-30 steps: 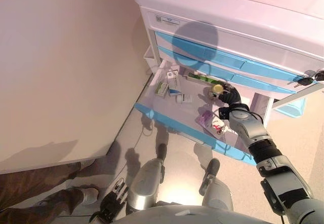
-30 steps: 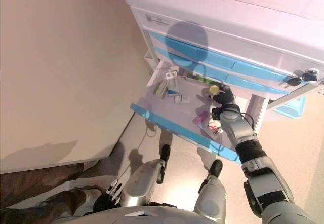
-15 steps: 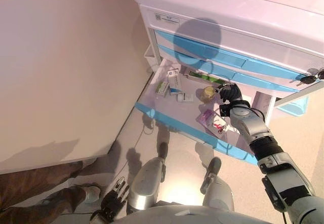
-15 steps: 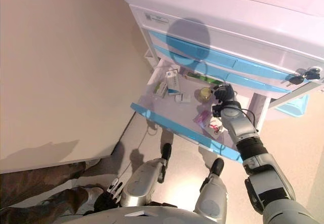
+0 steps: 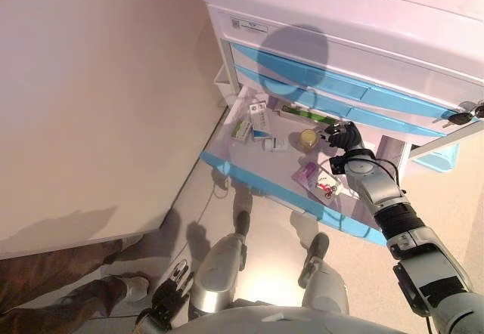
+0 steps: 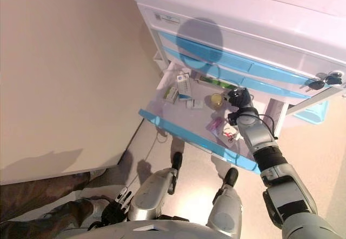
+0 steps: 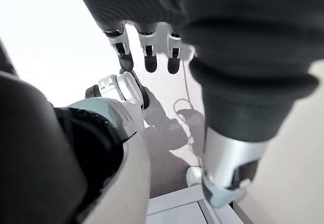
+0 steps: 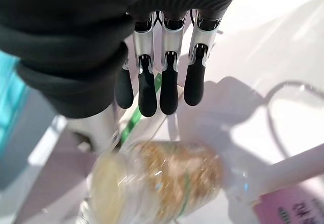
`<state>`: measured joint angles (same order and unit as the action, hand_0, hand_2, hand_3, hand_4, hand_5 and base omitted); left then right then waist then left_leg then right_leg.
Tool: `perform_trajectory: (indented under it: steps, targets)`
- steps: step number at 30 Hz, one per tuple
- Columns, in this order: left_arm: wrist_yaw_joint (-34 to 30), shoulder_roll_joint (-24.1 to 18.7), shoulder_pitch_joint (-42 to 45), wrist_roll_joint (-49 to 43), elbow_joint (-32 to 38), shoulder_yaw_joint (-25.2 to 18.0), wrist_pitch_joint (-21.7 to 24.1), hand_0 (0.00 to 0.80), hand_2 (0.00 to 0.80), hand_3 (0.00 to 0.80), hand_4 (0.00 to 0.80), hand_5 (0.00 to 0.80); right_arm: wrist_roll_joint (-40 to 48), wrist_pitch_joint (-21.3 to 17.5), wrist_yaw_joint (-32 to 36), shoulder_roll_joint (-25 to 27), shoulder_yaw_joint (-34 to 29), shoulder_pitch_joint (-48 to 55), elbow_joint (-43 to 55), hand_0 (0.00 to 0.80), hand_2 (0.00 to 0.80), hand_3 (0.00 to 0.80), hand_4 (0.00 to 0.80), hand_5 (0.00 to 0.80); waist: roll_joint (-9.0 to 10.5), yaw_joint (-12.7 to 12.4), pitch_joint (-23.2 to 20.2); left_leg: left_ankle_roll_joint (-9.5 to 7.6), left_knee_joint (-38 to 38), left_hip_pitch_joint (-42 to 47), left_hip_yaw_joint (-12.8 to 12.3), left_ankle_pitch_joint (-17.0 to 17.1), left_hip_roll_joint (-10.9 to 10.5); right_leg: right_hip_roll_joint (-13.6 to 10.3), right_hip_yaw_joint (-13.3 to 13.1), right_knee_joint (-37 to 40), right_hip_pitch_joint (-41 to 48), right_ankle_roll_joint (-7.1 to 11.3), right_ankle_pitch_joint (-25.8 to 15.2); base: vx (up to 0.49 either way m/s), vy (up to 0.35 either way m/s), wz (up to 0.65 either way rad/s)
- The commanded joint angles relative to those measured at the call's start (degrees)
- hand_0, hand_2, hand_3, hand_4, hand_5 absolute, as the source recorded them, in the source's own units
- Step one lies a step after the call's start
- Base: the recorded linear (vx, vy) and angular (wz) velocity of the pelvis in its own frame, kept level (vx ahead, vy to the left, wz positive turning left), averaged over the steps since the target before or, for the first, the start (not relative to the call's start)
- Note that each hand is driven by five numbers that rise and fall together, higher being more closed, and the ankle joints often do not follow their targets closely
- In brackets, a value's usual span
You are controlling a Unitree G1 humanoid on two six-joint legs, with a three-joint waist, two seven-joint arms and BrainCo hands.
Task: Open the drawer and pick up the medicine
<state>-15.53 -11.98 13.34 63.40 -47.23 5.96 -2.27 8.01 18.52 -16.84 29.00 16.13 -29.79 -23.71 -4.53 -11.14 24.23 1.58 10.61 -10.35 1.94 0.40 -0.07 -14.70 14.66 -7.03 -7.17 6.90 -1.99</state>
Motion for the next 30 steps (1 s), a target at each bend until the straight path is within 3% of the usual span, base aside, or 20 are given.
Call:
perform_trajectory:
  steps: [1,30]
  targets:
    - [0.1,-2.71,2.06,0.86,2.14,2.11,0.5,0.0,0.0,0.0,0.0,0.0,-4.9,-4.38,0.67,3.68,1.65,-2.43,6.49,0.0,0.0,0.0,0.0,0.0,0.99,-1.08,-0.91,-0.65,0.74,-0.61,-0.08,0.82,0.8,-0.65,-0.22,-4.58,0.54,-1.1,0.49,0.0,0.0,0.0]
    - [0.72,-4.05,0.56,0.81,3.41,0.33,-1.23,0.0,0.0,0.0,0.0,0.0,-18.3,-2.86,12.4,9.32,5.98,-3.56,16.31,0.0,0.0,0.0,0.0,0.0,2.28,-0.82,-0.5,-0.48,0.6,-1.16,-0.93,1.06,1.55,-0.17,-0.58,-4.49,-0.07,-0.76,0.49,0.0,0.0,0.0]
